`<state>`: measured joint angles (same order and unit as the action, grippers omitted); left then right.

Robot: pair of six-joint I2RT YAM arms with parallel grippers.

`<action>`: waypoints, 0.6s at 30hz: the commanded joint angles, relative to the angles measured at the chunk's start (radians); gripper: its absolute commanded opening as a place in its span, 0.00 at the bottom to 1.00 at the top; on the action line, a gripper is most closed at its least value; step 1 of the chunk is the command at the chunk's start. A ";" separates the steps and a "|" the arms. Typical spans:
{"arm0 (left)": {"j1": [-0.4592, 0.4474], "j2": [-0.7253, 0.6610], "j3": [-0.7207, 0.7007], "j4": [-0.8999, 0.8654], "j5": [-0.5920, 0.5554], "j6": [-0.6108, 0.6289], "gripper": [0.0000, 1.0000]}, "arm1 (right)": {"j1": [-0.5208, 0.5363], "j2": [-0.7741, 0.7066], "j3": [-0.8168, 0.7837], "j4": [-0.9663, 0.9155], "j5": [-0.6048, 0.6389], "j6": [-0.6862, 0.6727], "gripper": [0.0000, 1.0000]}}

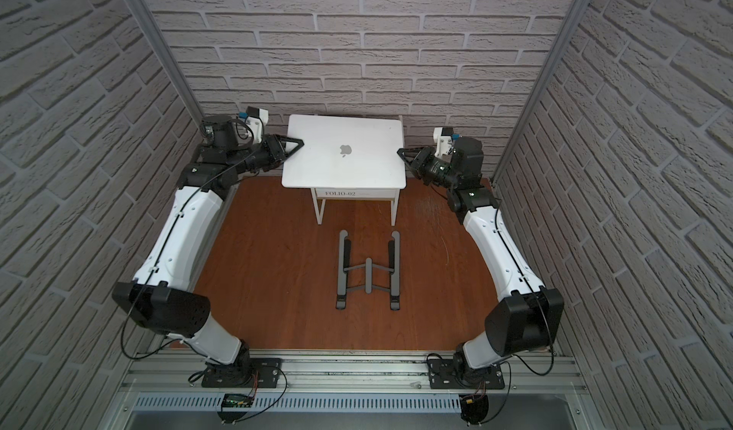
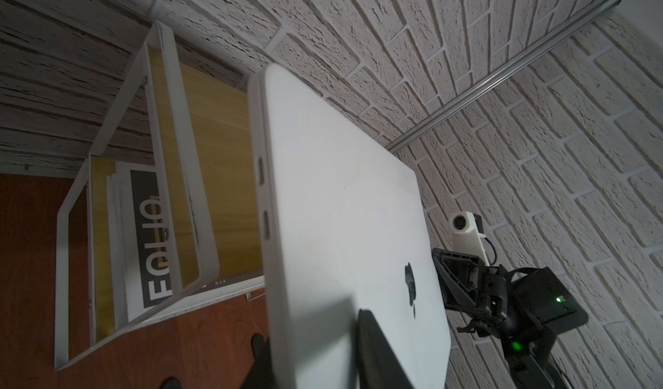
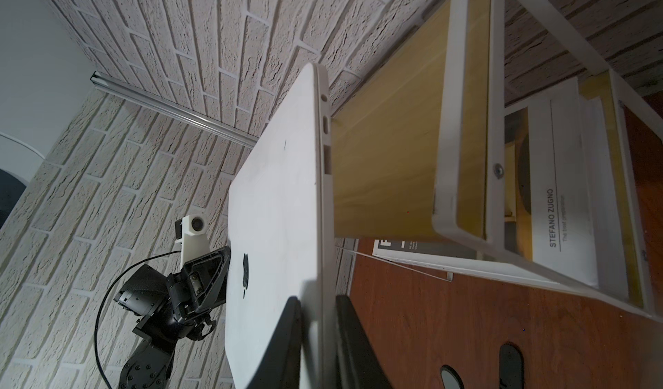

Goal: Close the laptop lid and set it aside
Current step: Place the laptop on the shelf.

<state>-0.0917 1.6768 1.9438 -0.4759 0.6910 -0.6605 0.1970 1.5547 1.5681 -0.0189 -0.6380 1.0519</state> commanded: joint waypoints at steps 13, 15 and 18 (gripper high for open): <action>-0.007 0.529 0.704 -0.253 0.040 0.131 0.31 | 0.064 0.209 0.405 0.036 -0.101 -0.066 0.14; -0.005 0.544 0.704 -0.236 0.030 0.129 0.32 | 0.060 0.229 0.438 0.030 -0.100 -0.068 0.14; -0.005 0.562 0.706 -0.212 0.023 0.126 0.35 | 0.051 0.254 0.481 0.002 -0.091 -0.079 0.14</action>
<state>-0.0555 2.2078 2.6331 -0.7052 0.7609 -0.6559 0.1959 1.8538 1.9484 -0.1921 -0.5819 1.0206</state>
